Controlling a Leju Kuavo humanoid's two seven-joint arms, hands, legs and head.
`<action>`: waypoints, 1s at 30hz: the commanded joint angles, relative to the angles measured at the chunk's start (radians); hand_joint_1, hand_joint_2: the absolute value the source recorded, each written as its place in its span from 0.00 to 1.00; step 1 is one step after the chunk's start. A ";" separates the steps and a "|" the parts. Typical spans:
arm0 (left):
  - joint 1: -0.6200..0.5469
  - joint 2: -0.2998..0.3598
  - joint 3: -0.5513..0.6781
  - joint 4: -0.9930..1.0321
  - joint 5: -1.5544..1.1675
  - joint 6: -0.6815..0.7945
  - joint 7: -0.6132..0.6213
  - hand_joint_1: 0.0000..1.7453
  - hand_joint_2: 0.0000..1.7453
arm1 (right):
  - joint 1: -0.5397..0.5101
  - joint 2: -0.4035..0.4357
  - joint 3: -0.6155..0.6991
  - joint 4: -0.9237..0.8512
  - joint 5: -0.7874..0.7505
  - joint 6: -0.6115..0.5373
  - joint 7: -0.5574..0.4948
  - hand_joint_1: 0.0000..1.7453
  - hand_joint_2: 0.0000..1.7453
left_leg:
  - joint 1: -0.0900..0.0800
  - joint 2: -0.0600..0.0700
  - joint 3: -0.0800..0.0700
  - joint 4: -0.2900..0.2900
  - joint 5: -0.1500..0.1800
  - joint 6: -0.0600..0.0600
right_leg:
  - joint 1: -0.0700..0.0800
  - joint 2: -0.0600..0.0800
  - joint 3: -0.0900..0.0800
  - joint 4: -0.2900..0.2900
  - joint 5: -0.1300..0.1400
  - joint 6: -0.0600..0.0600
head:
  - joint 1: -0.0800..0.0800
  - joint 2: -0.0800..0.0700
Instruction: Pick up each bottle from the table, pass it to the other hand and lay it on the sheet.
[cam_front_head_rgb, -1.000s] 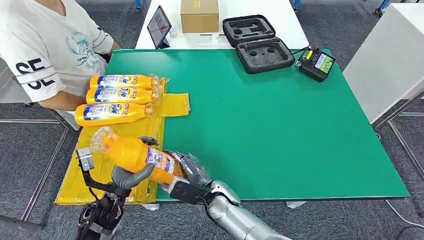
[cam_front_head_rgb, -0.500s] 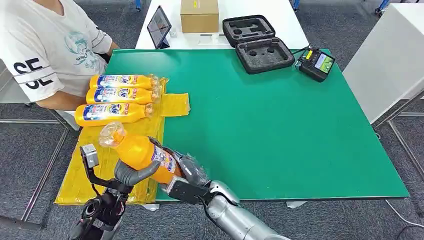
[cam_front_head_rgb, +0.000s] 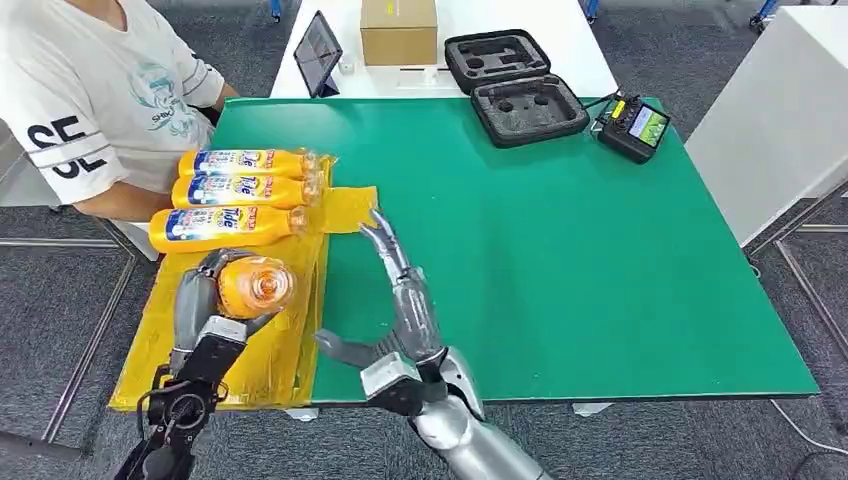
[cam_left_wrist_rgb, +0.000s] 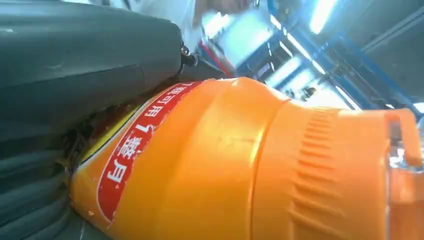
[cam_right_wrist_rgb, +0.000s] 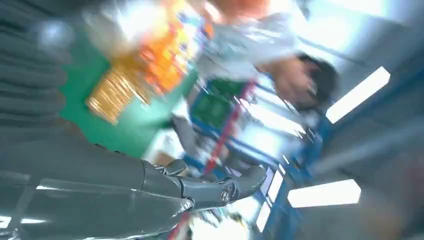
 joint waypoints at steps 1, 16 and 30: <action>-0.050 0.053 0.053 0.056 -0.123 0.026 0.063 1.00 1.00 | 0.055 -0.067 0.045 -0.236 0.020 -0.042 0.002 0.00 0.00 | 0.001 -0.002 0.004 0.000 -0.001 -0.001 | 0.001 -0.001 0.005 0.000 -0.002 -0.001 | 0.000 0.000; -0.259 0.200 -0.066 0.310 -0.447 -0.297 0.264 1.00 1.00 | 0.008 -0.059 0.098 -0.213 -0.011 0.027 0.002 0.00 1.00 | 0.001 -0.002 0.003 0.000 0.000 -0.001 | 0.001 -0.002 0.004 0.000 -0.001 -0.001 | 0.000 0.000; -0.359 0.184 -0.132 0.538 -0.464 -0.429 0.249 1.00 1.00 | -0.028 -0.029 0.138 -0.131 0.000 0.090 0.002 0.00 1.00 | 0.002 -0.001 0.008 -0.001 -0.002 -0.002 | 0.002 0.001 0.009 -0.001 -0.002 -0.001 | 0.000 0.000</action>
